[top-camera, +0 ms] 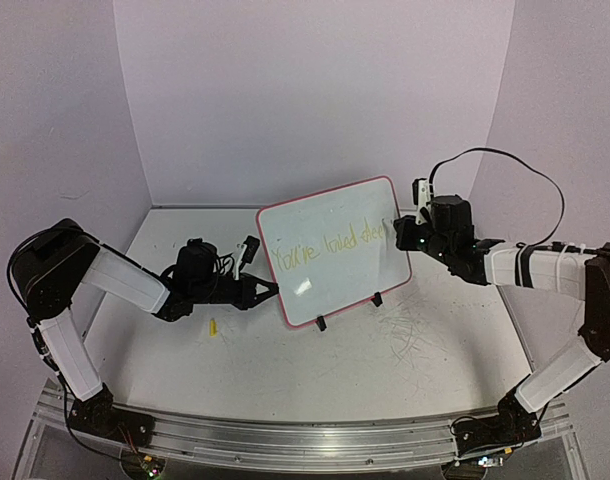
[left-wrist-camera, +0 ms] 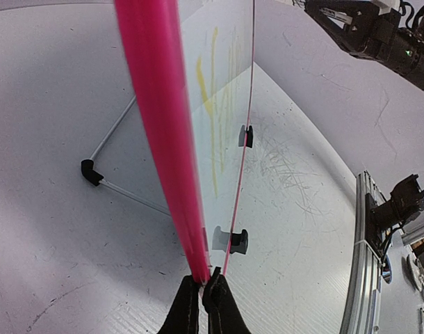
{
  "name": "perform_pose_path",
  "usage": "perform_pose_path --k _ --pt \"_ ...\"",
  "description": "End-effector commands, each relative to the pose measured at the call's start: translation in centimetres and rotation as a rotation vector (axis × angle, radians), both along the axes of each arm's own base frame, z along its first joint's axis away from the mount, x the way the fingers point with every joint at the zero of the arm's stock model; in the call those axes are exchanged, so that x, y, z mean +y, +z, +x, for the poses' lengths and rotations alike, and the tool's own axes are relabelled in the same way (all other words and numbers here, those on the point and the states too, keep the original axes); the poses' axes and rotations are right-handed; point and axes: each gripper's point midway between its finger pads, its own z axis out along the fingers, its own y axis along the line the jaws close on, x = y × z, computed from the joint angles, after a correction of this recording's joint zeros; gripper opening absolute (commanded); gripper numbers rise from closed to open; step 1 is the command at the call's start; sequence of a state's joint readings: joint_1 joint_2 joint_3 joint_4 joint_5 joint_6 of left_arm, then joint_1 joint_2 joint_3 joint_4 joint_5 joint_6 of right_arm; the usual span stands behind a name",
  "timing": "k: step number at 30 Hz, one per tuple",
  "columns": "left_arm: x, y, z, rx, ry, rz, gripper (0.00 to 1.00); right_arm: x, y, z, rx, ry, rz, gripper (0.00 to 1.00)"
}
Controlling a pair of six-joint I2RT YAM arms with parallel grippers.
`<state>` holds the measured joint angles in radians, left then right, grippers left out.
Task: Write a sentence on the whiteboard
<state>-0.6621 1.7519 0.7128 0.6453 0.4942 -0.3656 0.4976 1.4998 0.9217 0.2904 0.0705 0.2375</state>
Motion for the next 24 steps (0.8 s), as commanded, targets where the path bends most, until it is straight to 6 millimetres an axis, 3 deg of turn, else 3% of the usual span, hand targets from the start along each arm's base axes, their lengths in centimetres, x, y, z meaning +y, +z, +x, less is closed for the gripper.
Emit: perform_pose_path --k 1,24 --pt "1.0 -2.4 -0.3 0.058 0.019 0.087 0.0 -0.3 0.0 0.4 -0.008 -0.019 -0.001 0.0" --pt "1.1 -2.5 -0.3 0.055 0.02 0.094 0.0 -0.9 -1.7 1.3 0.013 -0.07 -0.039 0.0"
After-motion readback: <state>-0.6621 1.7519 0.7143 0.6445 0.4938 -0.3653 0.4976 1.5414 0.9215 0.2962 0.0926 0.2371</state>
